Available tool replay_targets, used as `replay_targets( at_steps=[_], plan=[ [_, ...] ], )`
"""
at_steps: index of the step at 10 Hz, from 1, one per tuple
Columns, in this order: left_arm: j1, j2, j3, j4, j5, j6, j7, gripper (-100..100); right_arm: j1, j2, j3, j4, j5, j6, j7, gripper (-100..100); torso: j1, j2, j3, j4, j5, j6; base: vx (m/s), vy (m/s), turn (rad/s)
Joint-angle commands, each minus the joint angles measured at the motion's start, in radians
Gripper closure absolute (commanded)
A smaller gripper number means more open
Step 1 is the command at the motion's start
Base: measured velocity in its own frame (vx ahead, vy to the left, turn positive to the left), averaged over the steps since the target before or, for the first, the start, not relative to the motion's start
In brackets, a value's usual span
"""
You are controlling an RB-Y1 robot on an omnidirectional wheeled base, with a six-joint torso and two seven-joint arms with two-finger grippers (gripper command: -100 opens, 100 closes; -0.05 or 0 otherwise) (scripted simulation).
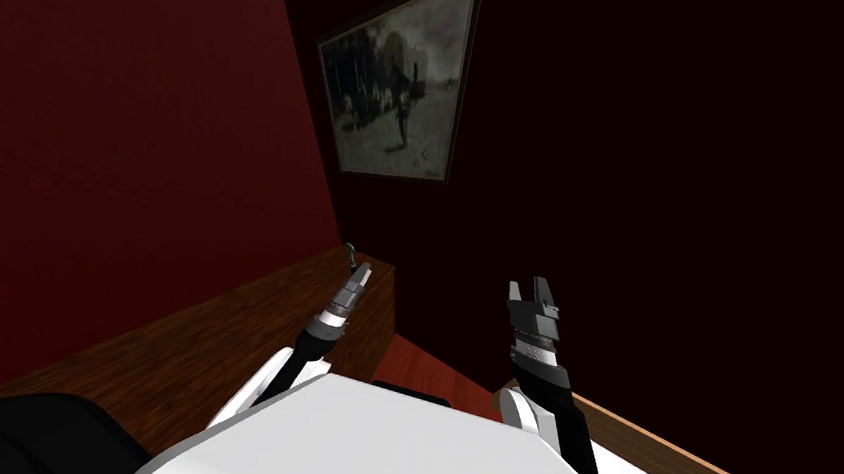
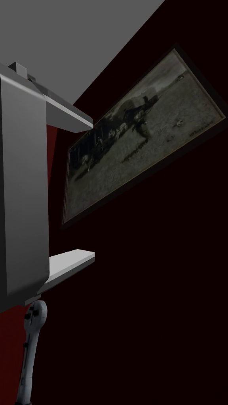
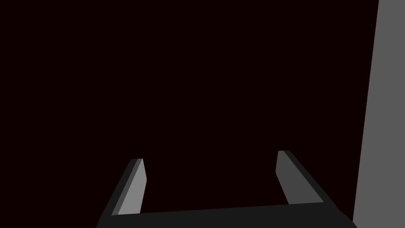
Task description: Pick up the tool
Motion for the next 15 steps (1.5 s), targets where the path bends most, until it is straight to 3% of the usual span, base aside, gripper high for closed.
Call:
replay_targets(
  at_steps=[1,7,8,9,10,14,15],
  plan=[
    [0.005,0.021,-0.002,0.038,-0.023,-0.028,-0.01,-100,0.0,0.0,0.0,0.0,0.0,0.0,0.0,0,0.0,0.0,0.0,0.0,0.0,0.0,-0.023,-0.013,0.03],
    [0.011,0.176,0.043,0.229,-0.118,-0.14,-0.057,-100,0.0,0.0,0.0,0.0,0.0,0.0,0.0,0,0.001,0.0,0.0,0.0,0.0,0.0,-0.037,-0.01,0.034],
    [0.011,0.176,0.043,0.244,-0.118,-0.14,-0.057,-100,0.0,0.0,0.0,0.0,0.0,0.0,0.0,0,0.001,0.0,0.0,0.0,0.0,0.0,-0.014,-0.003,0.003],
    [0.009,0.205,0.055,0.282,-0.132,-0.16,-0.068,-100,0.0,0.0,0.0,0.0,0.0,0.0,0.0,0,0.001,-0.001,-0.001,0.0,0.0,0.0,0.0,0.0,0.0],
    [0.009,0.205,0.055,0.283,-0.132,-0.16,-0.068,-100,0.0,0.0,0.0,0.0,0.0,0.0,0.0,0,0.001,-0.002,-0.001,0.0,0.0,0.0,0.0,0.0,0.0],
    [-0.005,0.317,0.115,0.43,-0.179,-0.237,-0.121,-100,0.0,0.0,0.0,0.0,0.0,0.0,0.0,0,0.001,-0.003,-0.002,-0.001,0.0,0.0,0.009,-0.002,-0.019],
    [-0.005,0.323,0.115,0.447,-0.179,-0.237,-0.121,-100,0.0,0.0,0.0,0.0,0.0,0.0,0.0,0,0.001,-0.004,-0.002,-0.001,0.0,0.0,0.018,0.0,-0.013]
  ],
)
